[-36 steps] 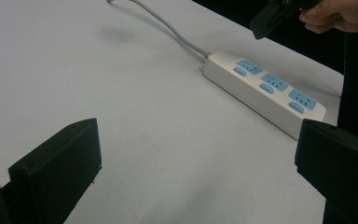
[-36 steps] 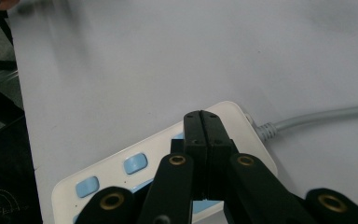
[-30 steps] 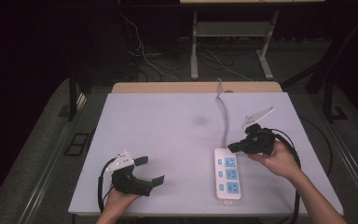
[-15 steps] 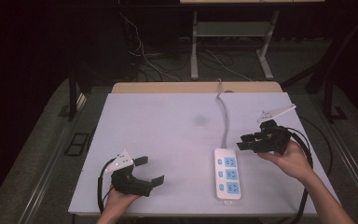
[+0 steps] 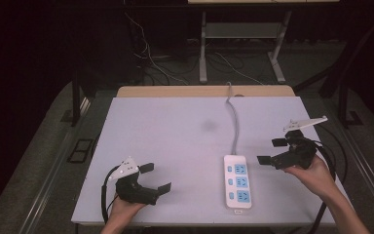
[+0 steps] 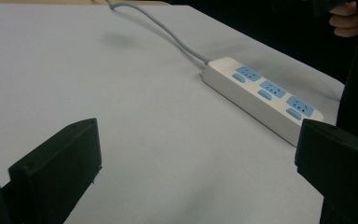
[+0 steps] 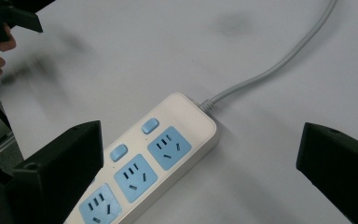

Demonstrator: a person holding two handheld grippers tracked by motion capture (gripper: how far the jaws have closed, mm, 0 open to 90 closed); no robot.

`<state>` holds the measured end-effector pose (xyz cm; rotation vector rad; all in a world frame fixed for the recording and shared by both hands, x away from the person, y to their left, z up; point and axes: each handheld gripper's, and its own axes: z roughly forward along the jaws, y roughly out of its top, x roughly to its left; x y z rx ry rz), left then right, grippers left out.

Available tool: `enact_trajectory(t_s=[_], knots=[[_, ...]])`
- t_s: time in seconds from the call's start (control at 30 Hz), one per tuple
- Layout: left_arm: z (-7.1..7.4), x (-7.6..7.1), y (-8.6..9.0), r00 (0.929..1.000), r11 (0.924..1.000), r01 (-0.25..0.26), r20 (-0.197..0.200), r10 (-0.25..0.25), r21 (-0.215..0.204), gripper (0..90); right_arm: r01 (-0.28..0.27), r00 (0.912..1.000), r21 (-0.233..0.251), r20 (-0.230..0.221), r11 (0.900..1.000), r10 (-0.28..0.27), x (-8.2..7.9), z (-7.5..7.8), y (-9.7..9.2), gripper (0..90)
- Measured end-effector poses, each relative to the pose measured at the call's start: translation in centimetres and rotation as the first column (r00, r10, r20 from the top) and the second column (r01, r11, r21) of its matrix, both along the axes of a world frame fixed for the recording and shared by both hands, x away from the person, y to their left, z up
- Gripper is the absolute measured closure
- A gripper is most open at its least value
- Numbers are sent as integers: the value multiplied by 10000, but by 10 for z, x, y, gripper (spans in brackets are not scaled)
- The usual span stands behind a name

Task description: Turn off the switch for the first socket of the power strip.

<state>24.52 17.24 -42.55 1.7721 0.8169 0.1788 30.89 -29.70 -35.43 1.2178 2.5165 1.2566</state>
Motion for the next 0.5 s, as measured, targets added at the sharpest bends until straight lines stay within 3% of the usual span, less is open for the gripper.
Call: enact_trajectory(t_s=[0.27, 0.5], knots=[[0, 0, 0, 10000, 10000, -13, -18, 13, -1, 0, 250, 9996, 496, 85, 9985, -254, -14, -5, -14, 3], [0, 0, 0, 10000, 10000, -28, -25, 28, 3, 0, 395, 9992, 935, 52, 9948, -402, -27, -19, -23, 3]])
